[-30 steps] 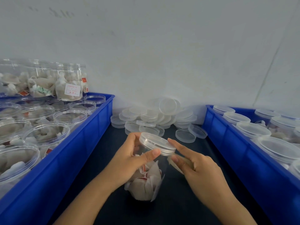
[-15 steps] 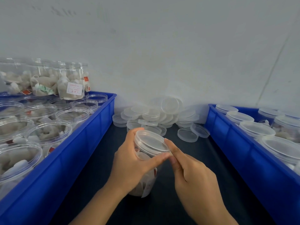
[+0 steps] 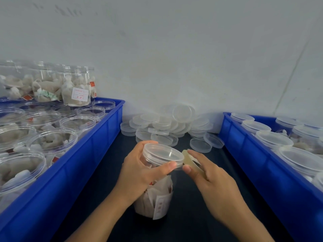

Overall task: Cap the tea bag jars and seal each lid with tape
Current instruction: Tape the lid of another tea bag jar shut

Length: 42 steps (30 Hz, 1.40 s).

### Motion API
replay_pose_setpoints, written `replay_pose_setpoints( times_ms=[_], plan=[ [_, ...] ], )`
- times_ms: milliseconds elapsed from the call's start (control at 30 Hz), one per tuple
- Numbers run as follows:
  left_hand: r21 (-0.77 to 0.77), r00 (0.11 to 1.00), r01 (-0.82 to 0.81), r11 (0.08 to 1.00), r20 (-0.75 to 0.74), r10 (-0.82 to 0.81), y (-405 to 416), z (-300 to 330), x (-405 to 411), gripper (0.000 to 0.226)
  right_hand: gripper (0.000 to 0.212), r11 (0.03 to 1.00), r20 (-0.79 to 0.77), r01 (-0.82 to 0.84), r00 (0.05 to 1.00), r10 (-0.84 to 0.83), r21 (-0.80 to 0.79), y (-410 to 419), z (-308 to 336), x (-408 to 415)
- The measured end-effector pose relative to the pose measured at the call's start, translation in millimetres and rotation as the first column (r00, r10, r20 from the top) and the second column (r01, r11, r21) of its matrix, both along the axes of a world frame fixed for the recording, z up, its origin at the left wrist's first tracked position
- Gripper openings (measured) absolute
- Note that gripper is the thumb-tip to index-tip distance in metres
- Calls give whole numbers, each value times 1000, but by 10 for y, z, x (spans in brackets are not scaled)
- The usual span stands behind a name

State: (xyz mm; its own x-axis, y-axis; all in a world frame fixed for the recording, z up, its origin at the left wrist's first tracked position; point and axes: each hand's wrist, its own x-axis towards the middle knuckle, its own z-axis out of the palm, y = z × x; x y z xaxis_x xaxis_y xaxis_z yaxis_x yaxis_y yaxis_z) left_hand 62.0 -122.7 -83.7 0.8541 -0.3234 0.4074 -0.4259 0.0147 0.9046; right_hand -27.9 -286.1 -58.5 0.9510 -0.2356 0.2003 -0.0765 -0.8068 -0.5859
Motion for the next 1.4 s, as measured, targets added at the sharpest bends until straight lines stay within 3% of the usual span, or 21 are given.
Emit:
replay_pose_setpoints(
  times_ms=[133,400,533,633,700,800,900,967,1200,1400],
  plan=[
    [-18,995,95,995,-22,-96,33,-10,48,77,44,987,14,-91,996,90,135,-35,9,11],
    [54,992,120,991,42,-122,48,-62,49,75,43,965,104,-151,986,132,216,25,-92,44],
    [138,998,-19,990,57,11,25,-39,16,92,37,968,159,-129,983,96,217,43,-99,49],
    [258,964,-207,944,219,152,3,-10,-58,95,37,980,183,-76,982,42,182,66,-128,44],
    [297,946,-257,920,273,176,-44,-22,-115,109,39,988,189,-33,982,3,151,97,-155,37],
    [217,965,-230,949,179,193,-108,-39,-148,117,45,994,214,-13,977,-11,108,130,-182,19],
    [109,978,-194,975,104,183,-93,-45,-69,91,48,997,206,-70,977,61,37,174,-153,3],
    [63,984,-168,984,71,163,-60,-50,-21,86,48,994,177,-111,978,107,14,185,-140,3],
    [-18,999,-51,999,18,51,36,-72,69,82,63,994,95,-51,994,60,-100,120,-52,-23],
    [-65,993,104,992,-56,-107,34,-78,98,81,65,990,89,-23,995,35,-140,81,22,-27]
  ],
)
